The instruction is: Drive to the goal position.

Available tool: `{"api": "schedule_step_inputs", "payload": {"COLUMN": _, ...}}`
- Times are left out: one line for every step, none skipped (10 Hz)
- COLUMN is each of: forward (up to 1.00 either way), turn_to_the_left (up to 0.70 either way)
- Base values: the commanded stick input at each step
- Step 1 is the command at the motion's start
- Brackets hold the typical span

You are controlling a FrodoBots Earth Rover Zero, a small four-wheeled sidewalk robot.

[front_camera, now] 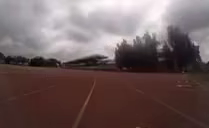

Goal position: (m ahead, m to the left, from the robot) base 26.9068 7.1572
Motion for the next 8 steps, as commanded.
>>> {"api": "schedule_step_inputs", "payload": {"forward": 0.70, "turn_to_the_left": 0.00}}
{"api": "schedule_step_inputs", "payload": {"forward": 0.70, "turn_to_the_left": 0.00}}
{"api": "schedule_step_inputs", "payload": {"forward": 0.70, "turn_to_the_left": 0.00}}
{"api": "schedule_step_inputs", "payload": {"forward": 0.70, "turn_to_the_left": 0.00}}
{"api": "schedule_step_inputs", "payload": {"forward": 0.70, "turn_to_the_left": 0.00}}
{"api": "schedule_step_inputs", "payload": {"forward": 0.70, "turn_to_the_left": 0.00}}
{"api": "schedule_step_inputs", "payload": {"forward": 0.70, "turn_to_the_left": 0.00}}
{"api": "schedule_step_inputs", "payload": {"forward": 0.70, "turn_to_the_left": 0.00}}
